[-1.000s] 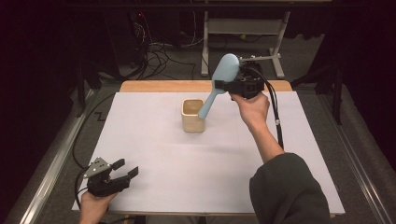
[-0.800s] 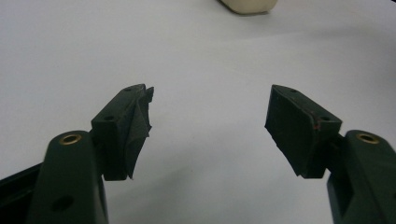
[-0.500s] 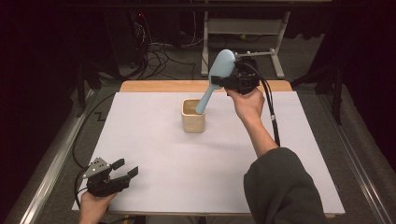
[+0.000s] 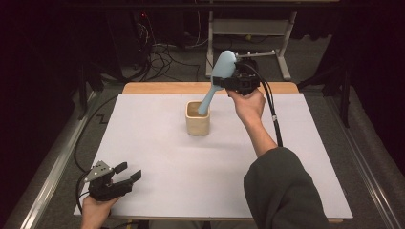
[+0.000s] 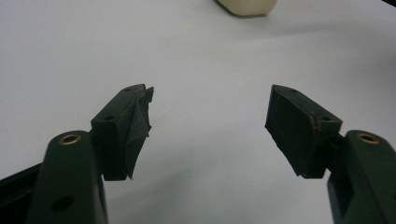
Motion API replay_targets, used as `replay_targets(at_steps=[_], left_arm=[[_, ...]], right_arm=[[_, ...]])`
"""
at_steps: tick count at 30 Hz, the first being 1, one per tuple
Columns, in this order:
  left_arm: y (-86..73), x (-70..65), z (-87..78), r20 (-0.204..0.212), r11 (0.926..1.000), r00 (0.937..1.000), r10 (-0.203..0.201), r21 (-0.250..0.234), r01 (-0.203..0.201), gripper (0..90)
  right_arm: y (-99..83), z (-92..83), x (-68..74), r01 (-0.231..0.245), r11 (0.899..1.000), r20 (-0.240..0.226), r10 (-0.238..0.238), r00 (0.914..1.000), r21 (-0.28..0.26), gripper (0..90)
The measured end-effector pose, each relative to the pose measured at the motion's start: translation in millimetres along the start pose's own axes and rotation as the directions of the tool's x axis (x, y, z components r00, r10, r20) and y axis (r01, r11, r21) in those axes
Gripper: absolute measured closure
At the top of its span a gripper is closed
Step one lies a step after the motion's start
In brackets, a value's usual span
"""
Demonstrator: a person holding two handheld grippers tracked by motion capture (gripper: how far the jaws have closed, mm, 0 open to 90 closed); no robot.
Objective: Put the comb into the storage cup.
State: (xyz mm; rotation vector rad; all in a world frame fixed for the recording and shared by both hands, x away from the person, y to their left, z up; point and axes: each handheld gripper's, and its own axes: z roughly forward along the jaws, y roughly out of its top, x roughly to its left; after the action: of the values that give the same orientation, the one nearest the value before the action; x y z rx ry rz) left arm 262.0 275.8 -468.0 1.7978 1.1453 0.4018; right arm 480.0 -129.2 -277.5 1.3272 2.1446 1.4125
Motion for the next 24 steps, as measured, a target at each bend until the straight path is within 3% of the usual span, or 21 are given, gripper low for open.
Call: replay_targets(at_steps=[24], left_arm=[[0.3, -0.6, -0.4, 0.001, 1.0, 1.0, 0.006, -0.004, -0.006, 31.2]], right_arm=[[-10.3, 25.6, 9.3, 0.026, 0.998, 0.016, -0.027, 0.9995, 0.053, 54.7]])
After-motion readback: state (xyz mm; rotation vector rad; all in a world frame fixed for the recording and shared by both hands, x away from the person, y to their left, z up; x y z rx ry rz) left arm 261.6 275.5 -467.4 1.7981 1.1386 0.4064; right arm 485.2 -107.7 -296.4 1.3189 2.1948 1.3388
